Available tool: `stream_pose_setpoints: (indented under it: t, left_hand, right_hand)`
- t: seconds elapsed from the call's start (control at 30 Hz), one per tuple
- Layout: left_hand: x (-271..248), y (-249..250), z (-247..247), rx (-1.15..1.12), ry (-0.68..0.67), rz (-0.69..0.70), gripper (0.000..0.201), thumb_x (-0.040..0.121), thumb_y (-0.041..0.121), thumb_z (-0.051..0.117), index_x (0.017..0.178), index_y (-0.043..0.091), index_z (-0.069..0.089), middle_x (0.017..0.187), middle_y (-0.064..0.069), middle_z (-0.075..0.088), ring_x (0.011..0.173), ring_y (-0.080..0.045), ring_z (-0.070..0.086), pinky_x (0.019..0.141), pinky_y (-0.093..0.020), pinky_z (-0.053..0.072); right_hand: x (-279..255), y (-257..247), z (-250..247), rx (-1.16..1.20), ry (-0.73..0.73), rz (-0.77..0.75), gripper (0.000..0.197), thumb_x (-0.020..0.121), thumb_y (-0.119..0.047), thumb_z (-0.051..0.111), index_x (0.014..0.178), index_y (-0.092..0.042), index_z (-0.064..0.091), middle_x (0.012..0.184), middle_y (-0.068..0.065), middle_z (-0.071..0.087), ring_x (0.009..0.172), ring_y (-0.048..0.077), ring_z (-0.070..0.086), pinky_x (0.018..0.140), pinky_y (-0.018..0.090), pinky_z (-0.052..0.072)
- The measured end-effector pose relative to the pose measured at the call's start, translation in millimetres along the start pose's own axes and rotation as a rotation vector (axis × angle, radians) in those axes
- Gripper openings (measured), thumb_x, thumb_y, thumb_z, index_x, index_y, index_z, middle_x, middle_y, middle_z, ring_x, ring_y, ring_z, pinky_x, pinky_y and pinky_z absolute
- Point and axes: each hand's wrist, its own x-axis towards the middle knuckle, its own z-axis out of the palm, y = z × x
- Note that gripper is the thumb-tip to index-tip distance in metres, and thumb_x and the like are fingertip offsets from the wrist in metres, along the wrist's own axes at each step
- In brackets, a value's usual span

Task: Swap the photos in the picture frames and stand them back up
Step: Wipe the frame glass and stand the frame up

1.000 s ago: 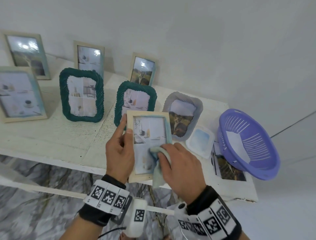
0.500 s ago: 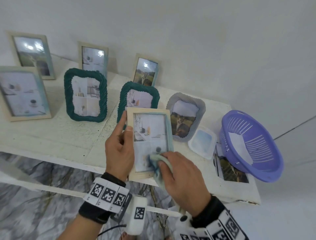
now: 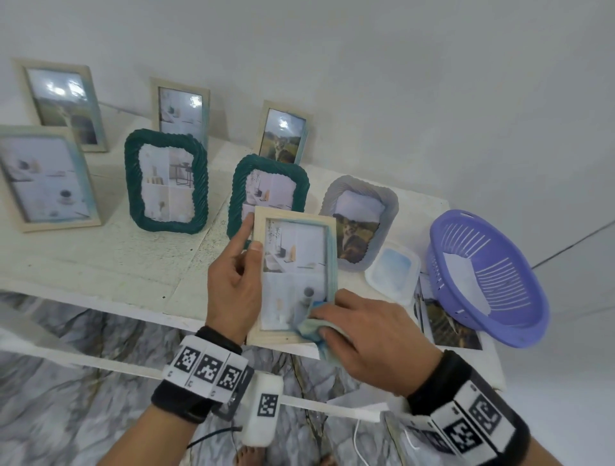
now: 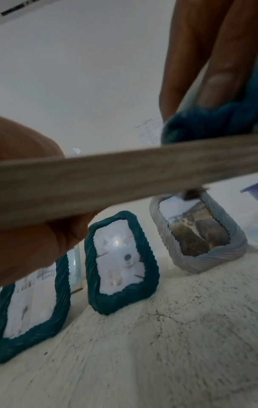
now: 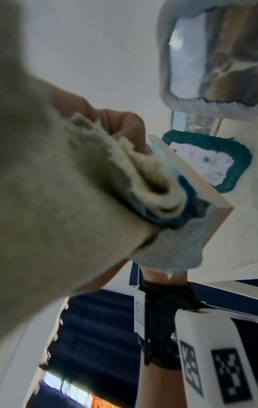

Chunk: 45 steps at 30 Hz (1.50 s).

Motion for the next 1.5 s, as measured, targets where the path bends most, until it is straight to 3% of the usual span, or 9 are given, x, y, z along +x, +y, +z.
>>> stream_pose_setpoints:
  t: [0.13,0.27,0.53,0.63,0.73,0.87,1.03,1.27,1.5]
  left_hand:
    - [-1,0,4,-0.011,0.006,-0.007,0.04,0.102,0.016,0.047,0.136,0.036,0.05,0.072,-0.004,0.049,0.061,-0.018,0.03,0.056,-0.025,0.03]
    - [-8,4,11,-0.003,-0.01,0.015,0.04,0.102,0.012,0.046,0.138,0.028,0.048,0.048,0.015,0.036,0.044,-0.002,0.022,0.043,-0.011,0.025]
    - [-12,-3,4,0.01,-0.047,-0.055,0.039,0.102,0.02,0.048,0.139,0.034,0.051,0.073,-0.009,0.045,0.06,-0.019,0.027,0.053,-0.025,0.03]
    - [-15,1,10,-0.006,-0.053,-0.042,0.04,0.102,0.019,0.047,0.139,0.033,0.05,0.068,-0.005,0.045,0.058,-0.016,0.035,0.057,-0.023,0.035]
    - [-19,1,17,0.037,-0.054,-0.016,0.04,0.102,0.016,0.047,0.139,0.029,0.05,0.06,-0.003,0.024,0.047,-0.003,0.018,0.043,-0.014,0.023]
    - [-22,-1,22,0.028,-0.077,-0.039,0.04,0.102,0.02,0.048,0.139,0.032,0.051,0.066,-0.007,0.032,0.052,-0.012,0.022,0.048,-0.021,0.026]
    - [-19,2,21,0.048,-0.055,-0.014,0.039,0.102,0.018,0.048,0.138,0.031,0.053,0.064,-0.007,0.028,0.049,-0.007,0.017,0.044,-0.02,0.02]
    - [-16,2,26,0.056,-0.064,-0.019,0.039,0.102,0.018,0.047,0.138,0.032,0.05,0.065,-0.006,0.026,0.05,-0.005,0.017,0.045,-0.017,0.022]
    - [-12,2,22,0.078,-0.051,-0.016,0.039,0.102,0.019,0.046,0.139,0.031,0.052,0.068,-0.006,0.036,0.052,-0.008,0.025,0.047,-0.016,0.027]
  right_hand:
    - [7,2,-9,-0.22,0.157,-0.009,0.03,0.091,-0.036,0.036,0.1,-0.025,0.063,0.083,-0.003,0.051,0.056,0.021,0.054,0.038,0.03,0.034]
    - [19,7,-11,-0.195,0.286,0.068,0.022,0.09,-0.029,0.046,0.1,-0.021,0.063,0.086,0.0,0.05,0.058,0.022,0.053,0.037,0.034,0.042]
    - [0,13,-19,-0.06,0.016,-0.208,0.029,0.09,-0.035,0.04,0.107,-0.032,0.064,0.091,-0.004,0.05,0.064,0.018,0.055,0.042,0.029,0.039]
    - [5,20,-26,-0.215,0.069,-0.18,0.018,0.085,-0.032,0.052,0.099,-0.03,0.064,0.084,-0.002,0.05,0.058,0.02,0.053,0.038,0.025,0.028]
    - [16,22,-25,-0.273,0.193,-0.05,0.022,0.077,-0.02,0.071,0.098,-0.023,0.063,0.083,0.001,0.05,0.053,0.022,0.05,0.038,0.023,0.023]
    - [15,14,-17,-0.082,0.25,-0.047,0.02,0.088,-0.024,0.054,0.105,-0.022,0.064,0.087,0.001,0.05,0.055,0.023,0.051,0.039,0.033,0.041]
    - [-7,22,-13,0.03,0.117,-0.178,0.031,0.091,-0.036,0.041,0.107,-0.031,0.067,0.087,-0.003,0.051,0.062,0.019,0.054,0.045,0.031,0.042]
    - [-15,54,-31,0.097,0.467,0.077,0.034,0.094,-0.039,0.041,0.123,-0.033,0.059,0.087,-0.007,0.048,0.067,0.013,0.051,0.054,0.018,0.032]
    - [-20,105,-30,0.091,0.577,0.502,0.037,0.093,-0.021,0.049,0.13,-0.024,0.052,0.087,0.008,0.054,0.076,0.027,0.053,0.064,0.032,0.036]
